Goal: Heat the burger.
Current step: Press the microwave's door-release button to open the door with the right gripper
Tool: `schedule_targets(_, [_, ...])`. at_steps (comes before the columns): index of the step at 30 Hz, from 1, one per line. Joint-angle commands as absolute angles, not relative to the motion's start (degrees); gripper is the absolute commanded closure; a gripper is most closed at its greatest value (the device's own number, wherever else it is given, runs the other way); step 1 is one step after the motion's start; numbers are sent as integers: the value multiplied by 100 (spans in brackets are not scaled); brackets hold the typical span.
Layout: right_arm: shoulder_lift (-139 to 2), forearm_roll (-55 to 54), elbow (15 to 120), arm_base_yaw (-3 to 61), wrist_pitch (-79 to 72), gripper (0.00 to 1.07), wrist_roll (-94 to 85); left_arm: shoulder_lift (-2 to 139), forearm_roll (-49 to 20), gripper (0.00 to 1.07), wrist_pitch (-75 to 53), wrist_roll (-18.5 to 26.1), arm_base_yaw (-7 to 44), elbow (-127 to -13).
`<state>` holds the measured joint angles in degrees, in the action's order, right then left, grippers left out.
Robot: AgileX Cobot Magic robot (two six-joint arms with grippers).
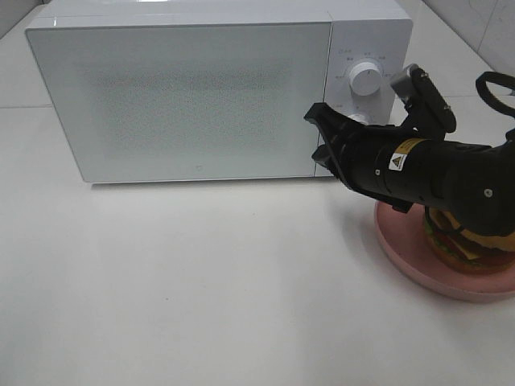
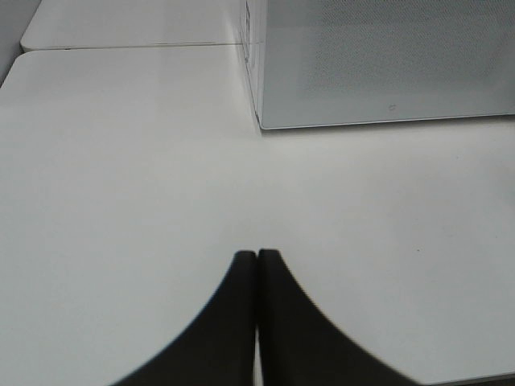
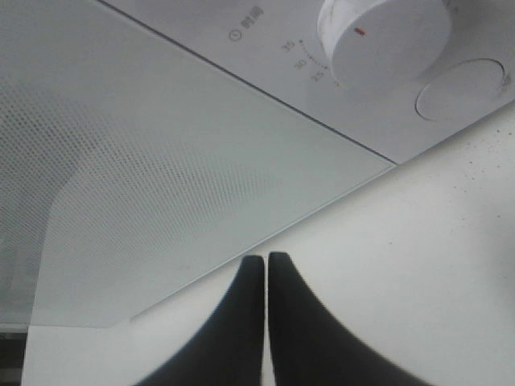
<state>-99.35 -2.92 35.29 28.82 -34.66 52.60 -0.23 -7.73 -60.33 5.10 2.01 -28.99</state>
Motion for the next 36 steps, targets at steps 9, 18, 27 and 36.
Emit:
schedule_targets(9, [-10456,-281,3564,2893,-4016,107,6543,-138,-791,106,-5970,481,178,-2888])
schedule_targets(18, [-10743,-613,3587,2893,-4269,107,7128,-138,-791,106,-5970,481,178,-2888])
schedule_targets(27, [-10749,-934,3759,2893,-4303,107,7145,-138,-791,106,-5970,481,178,-2888])
schedule_targets(36, [-10754,-1444,4051,2893,-3810,107,7145,-138,-791,106,-5970,481,178,-2888])
